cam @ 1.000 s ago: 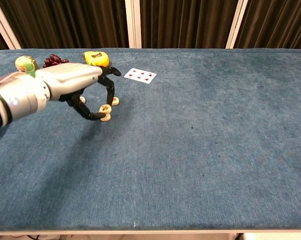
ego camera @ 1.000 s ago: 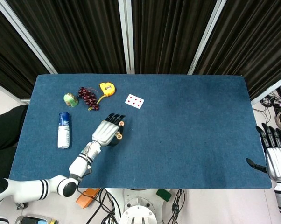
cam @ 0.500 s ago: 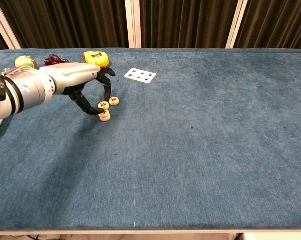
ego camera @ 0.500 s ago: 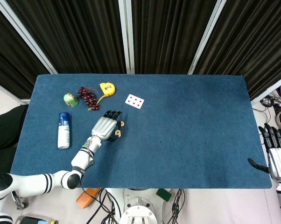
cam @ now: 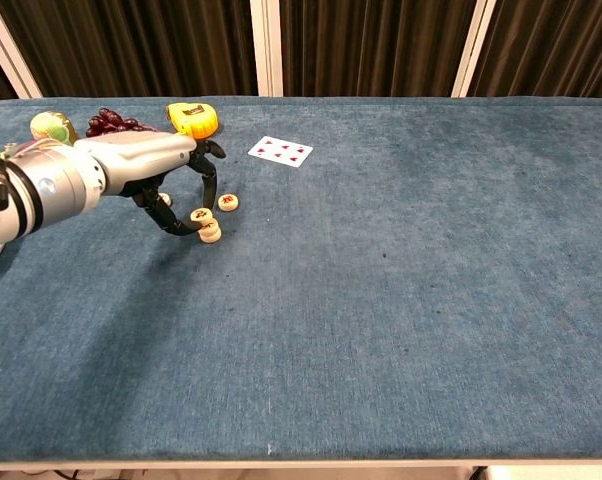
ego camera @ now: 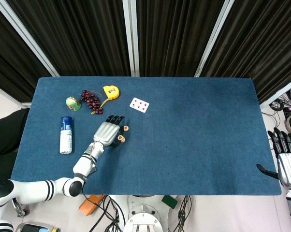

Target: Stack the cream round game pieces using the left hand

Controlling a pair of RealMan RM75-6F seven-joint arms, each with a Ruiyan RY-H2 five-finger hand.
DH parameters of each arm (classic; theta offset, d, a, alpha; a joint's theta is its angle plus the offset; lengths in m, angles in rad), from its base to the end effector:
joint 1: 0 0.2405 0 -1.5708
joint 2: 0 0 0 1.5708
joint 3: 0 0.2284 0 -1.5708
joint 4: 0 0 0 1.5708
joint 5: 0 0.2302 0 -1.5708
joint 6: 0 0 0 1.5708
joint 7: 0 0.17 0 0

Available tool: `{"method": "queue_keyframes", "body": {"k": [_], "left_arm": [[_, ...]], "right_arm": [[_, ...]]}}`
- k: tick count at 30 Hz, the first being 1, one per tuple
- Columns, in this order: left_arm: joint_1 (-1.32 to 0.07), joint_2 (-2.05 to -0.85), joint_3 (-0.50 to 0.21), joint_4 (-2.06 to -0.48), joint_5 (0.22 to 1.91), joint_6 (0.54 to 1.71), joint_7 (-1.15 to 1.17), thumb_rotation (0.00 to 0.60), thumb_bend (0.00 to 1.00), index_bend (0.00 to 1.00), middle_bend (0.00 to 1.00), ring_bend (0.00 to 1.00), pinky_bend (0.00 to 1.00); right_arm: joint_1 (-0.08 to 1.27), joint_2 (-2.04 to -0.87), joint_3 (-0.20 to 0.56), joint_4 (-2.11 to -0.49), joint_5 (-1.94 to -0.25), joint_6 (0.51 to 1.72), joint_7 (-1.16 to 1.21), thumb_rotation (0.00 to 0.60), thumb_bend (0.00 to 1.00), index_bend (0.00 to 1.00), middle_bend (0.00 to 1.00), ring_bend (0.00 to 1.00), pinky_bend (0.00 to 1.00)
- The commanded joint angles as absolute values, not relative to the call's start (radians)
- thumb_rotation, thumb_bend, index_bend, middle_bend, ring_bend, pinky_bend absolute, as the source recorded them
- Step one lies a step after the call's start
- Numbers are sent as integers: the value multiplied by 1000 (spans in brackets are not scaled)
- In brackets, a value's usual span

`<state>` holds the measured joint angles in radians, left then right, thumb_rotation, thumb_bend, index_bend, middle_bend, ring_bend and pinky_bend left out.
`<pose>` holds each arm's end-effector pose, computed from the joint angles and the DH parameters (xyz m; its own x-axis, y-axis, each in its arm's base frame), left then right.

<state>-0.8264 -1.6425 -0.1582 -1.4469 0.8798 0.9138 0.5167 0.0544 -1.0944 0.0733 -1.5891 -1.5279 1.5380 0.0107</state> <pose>-0.1127 0.3481 -0.0847 0.4951 0.3602 0.7906 0.8578 -0.3474 -0.3789 -0.2972 -0.2030 0.1486 0.4281 0.0643 0.9014 -0.9030 -0.0081 0.4295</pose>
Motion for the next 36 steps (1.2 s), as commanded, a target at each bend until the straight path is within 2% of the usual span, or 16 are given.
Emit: {"method": "queue_keyframes", "body": {"k": [1,20,27,36], "left_arm": [[-827,-1643,-157,-1446,880,914,514,600,334,442,9,0,0],[-836,-1638,-149,-1463,886,922,509,600,322,434,9,0,0],[-859,-1653,-190,-1439,879,915,483,600,319,434,8,0,0],[-947,-1727,-250,-1299,765,859,525,600,304,434,9,0,0]], "right_arm": [[55,-1094,73,-1590,-1528,1537,9,600,173,0,39,0,3],[56,-1092,76,-1597,-1525,1536,3,600,173,0,39,0,4],[56,-1090,76,-1599,-1526,1535,-1,600,173,0,39,0,4],[53,-1086,78,-1601,-1516,1535,-1,600,173,0,39,0,4]]}}
